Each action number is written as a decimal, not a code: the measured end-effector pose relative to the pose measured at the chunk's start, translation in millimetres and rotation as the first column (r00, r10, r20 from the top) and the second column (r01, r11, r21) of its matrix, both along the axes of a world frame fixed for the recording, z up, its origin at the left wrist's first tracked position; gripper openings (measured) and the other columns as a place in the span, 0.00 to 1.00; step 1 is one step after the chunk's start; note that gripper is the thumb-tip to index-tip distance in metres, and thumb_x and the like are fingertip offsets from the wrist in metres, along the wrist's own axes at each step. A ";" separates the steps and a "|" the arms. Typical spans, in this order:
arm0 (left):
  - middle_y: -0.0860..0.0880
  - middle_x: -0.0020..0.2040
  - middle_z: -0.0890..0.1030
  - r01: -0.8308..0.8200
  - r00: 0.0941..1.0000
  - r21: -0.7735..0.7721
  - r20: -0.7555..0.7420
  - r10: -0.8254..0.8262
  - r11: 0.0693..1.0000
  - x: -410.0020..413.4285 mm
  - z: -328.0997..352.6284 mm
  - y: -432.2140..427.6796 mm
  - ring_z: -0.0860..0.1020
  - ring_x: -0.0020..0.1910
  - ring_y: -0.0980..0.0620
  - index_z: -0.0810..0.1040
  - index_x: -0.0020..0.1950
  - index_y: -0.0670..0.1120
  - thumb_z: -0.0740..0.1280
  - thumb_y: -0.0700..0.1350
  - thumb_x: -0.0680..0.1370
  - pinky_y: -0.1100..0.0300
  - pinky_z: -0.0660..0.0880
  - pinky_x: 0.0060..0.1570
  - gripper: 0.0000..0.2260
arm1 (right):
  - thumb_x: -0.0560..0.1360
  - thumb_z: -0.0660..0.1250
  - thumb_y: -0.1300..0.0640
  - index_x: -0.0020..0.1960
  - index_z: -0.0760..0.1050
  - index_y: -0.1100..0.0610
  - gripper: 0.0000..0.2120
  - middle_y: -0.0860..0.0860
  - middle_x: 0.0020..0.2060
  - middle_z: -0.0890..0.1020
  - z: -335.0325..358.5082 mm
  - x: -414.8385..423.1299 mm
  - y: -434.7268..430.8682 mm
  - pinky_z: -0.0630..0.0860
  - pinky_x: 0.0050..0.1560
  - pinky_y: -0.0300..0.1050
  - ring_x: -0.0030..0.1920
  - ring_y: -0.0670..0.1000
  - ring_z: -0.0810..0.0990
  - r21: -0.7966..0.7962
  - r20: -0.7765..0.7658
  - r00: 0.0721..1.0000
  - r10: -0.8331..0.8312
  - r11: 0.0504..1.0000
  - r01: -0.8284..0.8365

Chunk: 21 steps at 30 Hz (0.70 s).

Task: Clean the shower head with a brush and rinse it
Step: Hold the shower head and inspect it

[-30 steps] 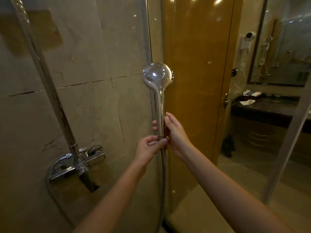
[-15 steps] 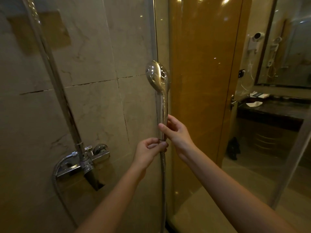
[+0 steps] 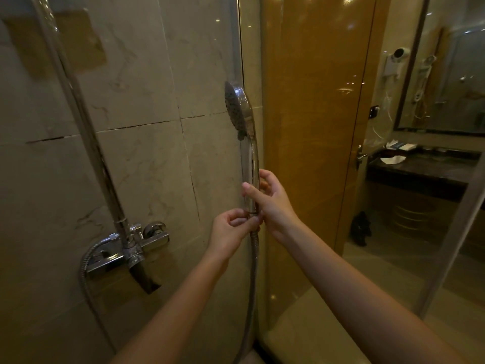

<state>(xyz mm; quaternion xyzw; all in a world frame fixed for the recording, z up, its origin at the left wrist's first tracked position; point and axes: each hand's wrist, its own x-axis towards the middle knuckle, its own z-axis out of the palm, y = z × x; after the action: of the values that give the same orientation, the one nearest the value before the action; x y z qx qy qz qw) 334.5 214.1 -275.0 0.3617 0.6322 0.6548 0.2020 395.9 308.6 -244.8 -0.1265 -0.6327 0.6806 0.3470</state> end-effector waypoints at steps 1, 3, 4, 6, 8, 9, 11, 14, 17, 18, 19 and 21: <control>0.46 0.44 0.83 -0.001 1.000 0.005 0.005 0.001 1.000 0.3 0.6 0.2 0.82 0.39 0.60 0.79 0.51 0.39 0.70 0.41 0.73 0.73 0.74 0.34 0.09 | 0.73 0.71 0.52 0.63 0.65 0.42 0.23 0.50 0.64 0.71 0.1 0.6 -0.5 0.71 0.62 0.50 0.65 0.52 0.71 -0.009 -0.010 1.000 0.005 1.000 -0.005; 0.46 0.44 0.83 0.002 1.000 0.007 0.006 -0.002 1.000 -1.2 1.3 -0.7 0.82 0.39 0.60 0.79 0.52 0.38 0.70 0.41 0.73 0.73 0.73 0.34 0.10 | 0.74 0.70 0.53 0.68 0.64 0.46 0.25 0.53 0.60 0.77 0.1 1.6 -1.6 0.72 0.62 0.50 0.61 0.51 0.76 -0.032 -0.020 1.000 0.020 0.999 -0.021; 0.45 0.45 0.84 0.004 1.000 0.007 0.003 -0.004 1.000 -2.3 1.3 -1.3 0.82 0.40 0.59 0.79 0.53 0.38 0.70 0.41 0.73 0.73 0.74 0.35 0.11 | 0.75 0.69 0.53 0.71 0.63 0.49 0.27 0.52 0.56 0.80 -0.7 2.0 -1.5 0.72 0.64 0.53 0.60 0.51 0.77 -0.043 -0.022 0.999 0.025 0.999 -0.026; 0.45 0.47 0.84 0.012 1.000 0.015 0.007 -0.012 1.000 -3.8 1.1 -2.8 0.83 0.43 0.57 0.79 0.53 0.39 0.70 0.41 0.73 0.72 0.74 0.37 0.11 | 0.76 0.67 0.53 0.71 0.63 0.49 0.26 0.49 0.51 0.81 -0.8 2.5 -1.8 0.74 0.64 0.56 0.59 0.52 0.80 -0.052 -0.035 0.998 0.043 0.998 -0.045; 0.45 0.47 0.84 0.013 1.000 0.024 0.022 -0.013 1.000 -4.7 1.8 -3.9 0.83 0.44 0.56 0.79 0.54 0.40 0.70 0.41 0.73 0.72 0.75 0.37 0.11 | 0.78 0.65 0.54 0.66 0.66 0.49 0.18 0.51 0.52 0.82 -1.8 0.6 0.1 0.78 0.58 0.52 0.56 0.51 0.82 -0.062 -0.052 0.996 0.073 0.995 -0.076; 0.45 0.47 0.84 0.012 1.000 0.029 0.027 -0.013 1.000 -4.8 2.3 -4.0 0.83 0.43 0.56 0.79 0.53 0.40 0.70 0.41 0.73 0.72 0.75 0.37 0.11 | 0.79 0.63 0.54 0.65 0.67 0.52 0.15 0.52 0.52 0.82 -1.6 0.1 0.3 0.80 0.54 0.49 0.55 0.51 0.83 -0.074 -0.060 0.995 0.080 0.994 -0.084; 0.45 0.47 0.84 0.011 0.999 0.033 0.030 -0.012 0.999 -4.1 3.4 -4.0 0.83 0.43 0.57 0.79 0.53 0.40 0.70 0.41 0.73 0.72 0.75 0.37 0.11 | 0.80 0.60 0.53 0.65 0.68 0.56 0.15 0.53 0.51 0.83 -0.2 -1.6 0.1 0.81 0.48 0.45 0.53 0.51 0.83 -0.093 -0.070 0.995 0.075 0.992 -0.082; 0.45 0.47 0.84 -0.004 0.999 0.023 0.033 0.003 1.000 -2.8 4.7 -3.8 0.83 0.43 0.57 0.79 0.53 0.40 0.70 0.41 0.73 0.72 0.75 0.36 0.11 | 0.81 0.57 0.52 0.64 0.67 0.57 0.14 0.53 0.49 0.82 3.6 -2.8 -2.8 0.80 0.44 0.44 0.50 0.51 0.83 -0.080 -0.065 0.996 0.064 0.994 -0.069; 0.47 0.46 0.84 -0.027 0.999 0.014 0.026 0.026 1.000 -2.3 5.4 -3.4 0.83 0.42 0.57 0.79 0.52 0.42 0.70 0.41 0.73 0.73 0.74 0.35 0.08 | 0.79 0.62 0.50 0.66 0.64 0.54 0.18 0.52 0.51 0.81 4.7 -1.8 -5.1 0.80 0.42 0.40 0.49 0.49 0.82 -0.013 -0.027 0.998 0.058 0.998 -0.058; 0.47 0.46 0.84 -0.030 0.999 0.017 0.030 0.030 0.999 -2.0 5.5 -3.4 0.83 0.42 0.57 0.79 0.51 0.43 0.70 0.40 0.73 0.72 0.75 0.35 0.07 | 0.78 0.64 0.50 0.68 0.61 0.52 0.22 0.52 0.53 0.80 4.9 -0.8 -6.6 0.79 0.41 0.38 0.50 0.48 0.81 0.035 0.006 0.999 0.053 0.998 -0.053; 0.47 0.45 0.83 -0.031 0.999 0.019 0.033 0.030 0.999 -1.9 5.1 -3.4 0.83 0.43 0.56 0.79 0.50 0.44 0.69 0.39 0.73 0.71 0.75 0.36 0.06 | 0.76 0.66 0.50 0.70 0.59 0.51 0.26 0.52 0.57 0.79 4.6 0.0 -7.8 0.78 0.40 0.36 0.52 0.47 0.80 0.086 0.039 0.998 0.042 0.995 -0.045; 0.46 0.46 0.83 -0.029 0.999 0.011 0.025 0.029 1.000 -2.0 3.7 -3.3 0.83 0.45 0.53 0.79 0.48 0.45 0.69 0.39 0.73 0.67 0.77 0.39 0.05 | 0.76 0.68 0.52 0.75 0.56 0.53 0.33 0.50 0.65 0.72 3.6 1.6 -6.9 0.75 0.51 0.35 0.63 0.48 0.73 0.149 0.083 0.996 -0.010 0.989 -0.003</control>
<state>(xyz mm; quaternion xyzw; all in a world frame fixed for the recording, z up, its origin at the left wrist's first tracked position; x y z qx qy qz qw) 332.5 210.8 -271.3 0.3454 0.6312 0.6655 0.1984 397.5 301.7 -241.1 -0.1298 -0.6957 0.6247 0.3299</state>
